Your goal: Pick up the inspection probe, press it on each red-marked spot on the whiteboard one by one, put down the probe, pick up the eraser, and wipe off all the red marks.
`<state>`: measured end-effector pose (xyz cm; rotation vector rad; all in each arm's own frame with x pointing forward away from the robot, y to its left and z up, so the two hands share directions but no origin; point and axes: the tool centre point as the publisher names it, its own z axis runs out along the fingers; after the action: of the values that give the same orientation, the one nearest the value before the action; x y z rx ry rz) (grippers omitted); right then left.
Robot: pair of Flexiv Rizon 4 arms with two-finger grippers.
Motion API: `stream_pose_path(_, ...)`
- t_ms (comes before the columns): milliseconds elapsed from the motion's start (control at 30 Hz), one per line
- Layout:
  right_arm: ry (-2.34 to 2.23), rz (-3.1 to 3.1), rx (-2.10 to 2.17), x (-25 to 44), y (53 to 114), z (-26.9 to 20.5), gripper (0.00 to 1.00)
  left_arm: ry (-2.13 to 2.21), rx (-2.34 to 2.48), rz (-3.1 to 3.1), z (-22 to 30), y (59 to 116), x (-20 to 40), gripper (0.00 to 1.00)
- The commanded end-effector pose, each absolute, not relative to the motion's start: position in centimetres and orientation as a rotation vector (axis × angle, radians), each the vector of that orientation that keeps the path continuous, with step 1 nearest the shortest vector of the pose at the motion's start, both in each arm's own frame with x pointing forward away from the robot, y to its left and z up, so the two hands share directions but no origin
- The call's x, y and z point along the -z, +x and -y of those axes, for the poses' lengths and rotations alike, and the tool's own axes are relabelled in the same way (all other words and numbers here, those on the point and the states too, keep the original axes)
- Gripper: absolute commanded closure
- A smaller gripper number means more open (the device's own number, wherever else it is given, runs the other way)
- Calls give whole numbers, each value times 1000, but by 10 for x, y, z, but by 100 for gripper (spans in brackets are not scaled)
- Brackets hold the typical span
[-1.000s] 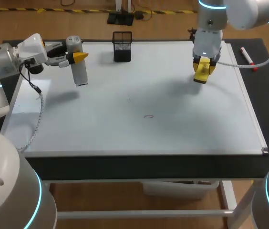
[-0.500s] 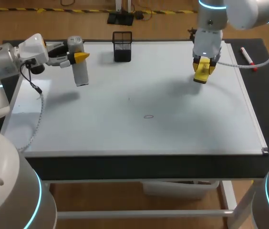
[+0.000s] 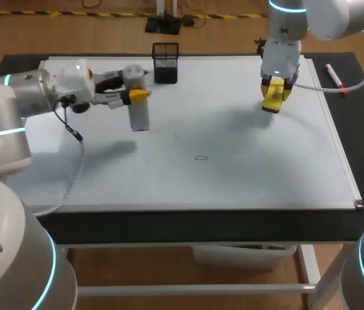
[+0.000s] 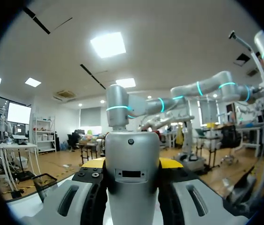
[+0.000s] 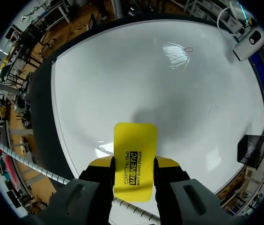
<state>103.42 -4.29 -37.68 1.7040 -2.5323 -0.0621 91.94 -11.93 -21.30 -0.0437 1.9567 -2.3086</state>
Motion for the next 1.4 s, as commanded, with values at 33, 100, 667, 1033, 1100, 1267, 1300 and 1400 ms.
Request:
stream_pose_path(33, 1705, 2529, 59, 376, 1035, 43, 100, -15, 2329, -1955, 148, 902, 215, 100)
stream_pose_path(100, 1705, 2529, 59, 376, 1035, 43, 100, 25, 2366, -1960, 161, 891, 215, 100)
stream_pose_path(667, 1705, 2529, 59, 376, 1035, 43, 100, 151, 2435, -2063, 243, 852, 241, 100)
stream_pose_path(1033, 1705, 2529, 59, 376, 1035, 43, 100, 167, 2428, -2071, 265, 857, 254, 100)
stream_pose_path(1100, 1705, 2529, 59, 376, 1035, 43, 100, 161, 2421, -2078, 268, 858, 256, 100)
stream_pose_path(1267, 1705, 2529, 59, 376, 1035, 43, 100, 150, 2393, -2106, 272, 862, 264, 100)
stream_pose_path(1300, 1705, 2529, 59, 376, 1035, 43, 100, 146, 2392, -2107, 273, 862, 265, 100)
stream_pose_path(1400, 1705, 2529, 59, 376, 1035, 43, 100, 137, 2390, -2111, 274, 864, 268, 100)
